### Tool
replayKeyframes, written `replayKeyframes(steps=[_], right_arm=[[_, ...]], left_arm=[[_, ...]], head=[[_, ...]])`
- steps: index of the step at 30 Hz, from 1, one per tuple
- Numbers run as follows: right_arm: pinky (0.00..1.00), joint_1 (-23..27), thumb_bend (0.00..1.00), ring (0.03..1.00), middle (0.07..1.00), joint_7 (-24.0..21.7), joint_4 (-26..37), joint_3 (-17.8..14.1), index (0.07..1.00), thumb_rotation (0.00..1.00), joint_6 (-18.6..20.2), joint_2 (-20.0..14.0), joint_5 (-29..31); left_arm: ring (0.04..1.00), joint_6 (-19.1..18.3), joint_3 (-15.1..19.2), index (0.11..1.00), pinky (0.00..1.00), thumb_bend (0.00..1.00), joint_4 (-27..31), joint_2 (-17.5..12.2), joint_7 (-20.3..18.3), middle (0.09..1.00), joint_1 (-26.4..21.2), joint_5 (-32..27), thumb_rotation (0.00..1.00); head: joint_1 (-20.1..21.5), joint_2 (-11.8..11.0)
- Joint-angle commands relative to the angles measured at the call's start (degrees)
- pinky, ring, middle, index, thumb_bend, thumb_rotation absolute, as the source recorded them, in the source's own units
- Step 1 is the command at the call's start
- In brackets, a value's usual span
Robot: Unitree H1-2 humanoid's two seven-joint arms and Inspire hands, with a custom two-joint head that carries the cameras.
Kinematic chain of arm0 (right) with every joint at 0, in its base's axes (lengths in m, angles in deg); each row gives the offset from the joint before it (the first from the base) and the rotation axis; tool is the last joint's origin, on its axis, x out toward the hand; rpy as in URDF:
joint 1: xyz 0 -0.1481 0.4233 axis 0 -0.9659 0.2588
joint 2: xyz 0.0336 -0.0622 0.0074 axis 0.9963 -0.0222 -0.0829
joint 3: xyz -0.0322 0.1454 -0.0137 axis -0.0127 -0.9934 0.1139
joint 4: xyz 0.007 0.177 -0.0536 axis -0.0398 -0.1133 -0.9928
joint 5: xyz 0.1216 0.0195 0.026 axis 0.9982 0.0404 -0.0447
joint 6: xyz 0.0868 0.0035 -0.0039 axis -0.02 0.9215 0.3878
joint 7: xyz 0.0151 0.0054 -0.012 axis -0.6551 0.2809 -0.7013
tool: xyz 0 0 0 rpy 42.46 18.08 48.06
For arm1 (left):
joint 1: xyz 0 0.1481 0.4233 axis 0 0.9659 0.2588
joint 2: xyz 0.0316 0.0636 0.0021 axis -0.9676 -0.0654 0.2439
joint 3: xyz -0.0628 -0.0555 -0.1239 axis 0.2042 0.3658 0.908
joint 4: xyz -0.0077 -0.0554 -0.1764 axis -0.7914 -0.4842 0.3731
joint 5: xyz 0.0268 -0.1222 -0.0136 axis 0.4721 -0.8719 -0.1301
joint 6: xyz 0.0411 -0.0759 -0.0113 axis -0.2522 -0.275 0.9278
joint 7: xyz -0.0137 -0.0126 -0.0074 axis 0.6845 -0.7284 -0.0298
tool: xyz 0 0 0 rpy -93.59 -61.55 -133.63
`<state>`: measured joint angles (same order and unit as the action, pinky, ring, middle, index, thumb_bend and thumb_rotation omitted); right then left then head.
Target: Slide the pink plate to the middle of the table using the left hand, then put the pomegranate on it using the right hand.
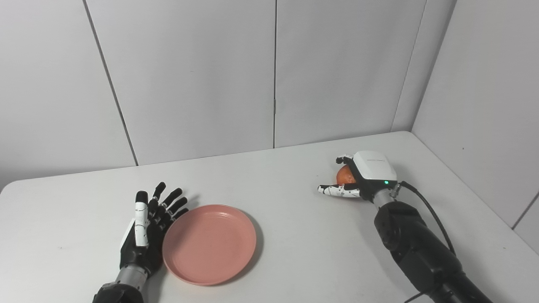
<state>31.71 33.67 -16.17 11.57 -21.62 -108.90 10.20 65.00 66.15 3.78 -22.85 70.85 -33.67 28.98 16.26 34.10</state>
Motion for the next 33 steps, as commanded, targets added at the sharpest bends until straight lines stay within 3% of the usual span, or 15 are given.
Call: replayKeyframes(steps=[1,12,17,19,20,21,23,26,33], right_arm=[[0.69,2.16,0.79,0.749,0.77,0.79,0.62,-0.84,0.734,0.8,0.69,-1.45,0.08],[0.66,2.78,0.78,0.732,0.75,1.01,-3.66,-0.18,0.721,0.76,0.04,-2.56,0.63],[0.55,3.25,0.75,0.654,0.702,0.79,-5.01,0.13,0.69,0.7,-0.44,-2.36,1.9],[0.38,3.29,0.72,0.481,0.574,2.22,-5.6,-0.39,0.622,0.48,-1.38,-1.8,3.18],[0.37,3.28,0.72,0.468,0.564,3.04,-5.91,-0.54,0.617,0.46,-2.07,-1.59,3.81],[0.33,3.31,0.62,0.414,0.514,3.7,-6.26,-0.51,0.555,0.32,-2.68,-1.5,4.29],[0.25,3.53,0.54,0.324,0.424,4.53,-7.12,-0.08,0.501,0.19,-3.87,-1.55,5.15],[0.2,3.8,0.52,0.259,0.34,5.17,-7.99,0.54,0.482,0.15,-5.89,-1.78,6.12],[0.18,3.82,0.51,0.225,0.296,4.69,-7.33,1.27,0.475,0.14,-7.11,-2.32,7.64]], left_arm=[[0.862,-1.85,-0.3,1.0,0.84,0.85,0.68,-0.42,0.67,0.888,0.38,0.93,0.98],[0.872,-4.16,-0.05,1.0,0.85,0.85,3.08,-0.37,0.96,0.89,1.19,0.89,0.98],[0.877,-4.41,-0.07,1.0,0.86,0.84,3.24,-0.41,0.78,0.898,1.31,1.04,0.98],[0.871,-4.36,-0.09,1.0,0.85,0.85,3.17,-0.39,0.86,0.891,1.31,1.16,0.98],[0.871,-4.35,-0.13,1.0,0.85,0.85,3.27,-0.38,0.86,0.891,1.35,1.2,0.98],[0.871,-4.4,-0.15,1.0,0.85,0.85,3.37,-0.35,0.91,0.891,1.37,1.22,0.98],[0.87,-4.66,-0.07,1.0,0.85,0.85,3.49,-0.18,1.16,0.888,1.37,1.26,0.98],[0.871,-4.81,-0.06,1.0,0.85,0.85,3.5,-0.07,1.11,0.89,1.32,1.31,0.98],[0.872,-4.49,-0.28,1.0,0.85,0.84,3.28,0.1,1.13,0.893,1.21,1.61,0.99]], head=[[-0.16,0.26],[-0.81,1.14],[-0.81,1.14],[-0.81,1.14],[-0.95,1.3],[-0.97,1.35],[-1.05,1.31],[-1.1,1.32],[-1.16,1.26]])
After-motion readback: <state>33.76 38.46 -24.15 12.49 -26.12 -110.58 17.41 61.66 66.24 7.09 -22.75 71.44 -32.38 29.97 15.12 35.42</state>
